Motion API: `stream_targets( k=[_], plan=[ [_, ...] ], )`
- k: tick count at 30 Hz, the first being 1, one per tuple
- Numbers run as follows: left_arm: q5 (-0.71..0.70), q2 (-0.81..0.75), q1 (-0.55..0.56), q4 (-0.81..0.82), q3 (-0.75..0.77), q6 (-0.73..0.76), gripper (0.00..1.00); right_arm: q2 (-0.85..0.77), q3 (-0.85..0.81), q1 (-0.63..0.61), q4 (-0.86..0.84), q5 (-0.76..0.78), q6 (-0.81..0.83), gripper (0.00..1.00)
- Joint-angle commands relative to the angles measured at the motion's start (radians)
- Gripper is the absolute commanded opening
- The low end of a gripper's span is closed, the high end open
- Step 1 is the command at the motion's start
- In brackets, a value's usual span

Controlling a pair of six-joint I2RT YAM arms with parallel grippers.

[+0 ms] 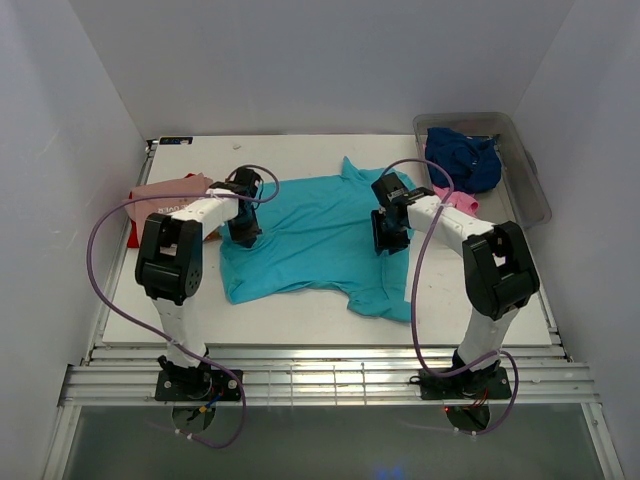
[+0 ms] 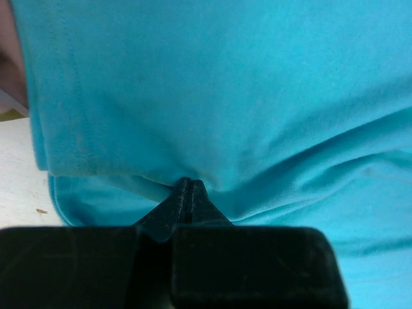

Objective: Fold and stack the t-shirts
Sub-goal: Flatten out the tshirt

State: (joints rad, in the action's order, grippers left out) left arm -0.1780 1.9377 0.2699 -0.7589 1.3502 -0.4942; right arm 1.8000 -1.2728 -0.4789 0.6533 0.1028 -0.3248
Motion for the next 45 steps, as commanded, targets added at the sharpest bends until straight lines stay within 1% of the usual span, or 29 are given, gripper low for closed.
stream_targets(
  k=[1,2,3,4,6,7,8,10,11,12,14,16,18,20,21,24,25,27,28,30,31,33,35,38,41,45],
  plan=[
    [-0.044,-0.065,-0.001,0.020,0.032,-0.001,0.00,0.024,0.004,-0.001,-0.021,-0.002,0.000,0.41],
    [-0.044,-0.092,-0.001,0.029,0.033,0.005,0.01,0.027,0.004,-0.001,-0.021,0.003,0.001,0.41],
    [-0.041,-0.111,-0.001,0.041,0.035,0.009,0.04,0.030,0.006,-0.004,-0.021,0.006,0.001,0.41],
    [-0.038,-0.129,-0.001,0.065,0.035,0.017,0.10,0.033,0.006,-0.003,-0.021,0.012,0.004,0.41],
    [-0.040,-0.182,-0.001,0.084,0.032,0.025,0.17,0.035,0.013,-0.003,-0.021,0.020,0.006,0.41],
    [-0.043,-0.201,-0.001,0.101,0.026,0.031,0.32,0.035,0.016,-0.004,-0.024,0.024,0.007,0.41],
    [-0.044,-0.221,-0.001,0.108,0.020,0.035,0.38,0.035,0.019,-0.003,-0.027,0.025,0.006,0.40],
    [-0.049,-0.281,-0.001,0.128,0.007,0.040,0.47,0.038,0.026,-0.003,-0.030,0.020,0.007,0.33],
    [-0.051,-0.302,-0.001,0.135,-0.008,0.045,0.53,0.036,0.026,-0.003,-0.027,0.018,0.007,0.29],
    [-0.051,-0.325,-0.001,0.136,-0.014,0.048,0.54,0.035,0.024,-0.003,-0.024,0.018,0.004,0.19],
    [-0.051,-0.397,-0.001,0.150,-0.042,0.051,0.57,0.021,0.024,-0.003,-0.020,0.018,0.003,0.14],
    [-0.045,-0.462,-0.001,0.161,-0.055,0.055,0.57,0.007,0.020,-0.003,-0.009,0.018,0.003,0.14],
    [-0.014,-0.488,0.000,0.170,-0.072,0.080,0.57,-0.004,0.015,-0.003,-0.007,0.018,0.013,0.14],
    [0.012,-0.506,-0.001,0.158,-0.077,0.091,0.57,-0.028,0.020,-0.003,-0.009,0.015,0.018,0.11],
    [0.023,-0.510,-0.001,0.149,-0.079,0.079,0.57,-0.039,0.021,-0.003,-0.009,0.012,0.021,0.08],
    [0.083,-0.554,-0.001,0.132,-0.138,0.028,0.56,-0.082,0.036,-0.004,0.000,0.024,0.026,0.08],
    [0.115,-0.572,0.000,0.153,-0.198,-0.012,0.55,-0.112,0.044,-0.003,0.011,0.046,0.015,0.08],
    [0.141,-0.633,0.000,0.193,-0.261,-0.043,0.55,-0.181,0.090,-0.003,0.012,0.075,0.006,0.08],
    [0.153,-0.657,0.003,0.207,-0.325,-0.069,0.54,-0.209,0.111,-0.003,0.011,0.106,-0.008,0.08],
    [0.158,-0.730,0.008,0.234,-0.387,-0.084,0.53,-0.258,0.156,-0.003,0.011,0.124,-0.016,0.08],
    [0.152,-0.753,0.009,0.256,-0.442,-0.096,0.53,-0.301,0.197,-0.004,0.014,0.144,-0.023,0.08],
    [0.153,-0.798,0.015,0.274,-0.486,-0.098,0.52,-0.344,0.248,-0.003,0.012,0.162,-0.039,0.08],
    [0.156,-0.844,0.020,0.283,-0.537,-0.101,0.52,-0.418,0.315,-0.004,0.023,0.225,-0.068,0.08],
    [0.175,-0.891,0.023,0.288,-0.578,-0.109,0.52,-0.462,0.400,-0.003,0.026,0.274,-0.082,0.08],
    [0.215,-0.950,0.026,0.299,-0.631,-0.112,0.51,-0.496,0.455,0.003,0.039,0.349,-0.108,0.08],
    [0.235,-1.045,0.028,0.276,-0.678,-0.116,0.51,-0.490,0.457,0.034,0.068,0.435,-0.114,0.09]
  ],
)
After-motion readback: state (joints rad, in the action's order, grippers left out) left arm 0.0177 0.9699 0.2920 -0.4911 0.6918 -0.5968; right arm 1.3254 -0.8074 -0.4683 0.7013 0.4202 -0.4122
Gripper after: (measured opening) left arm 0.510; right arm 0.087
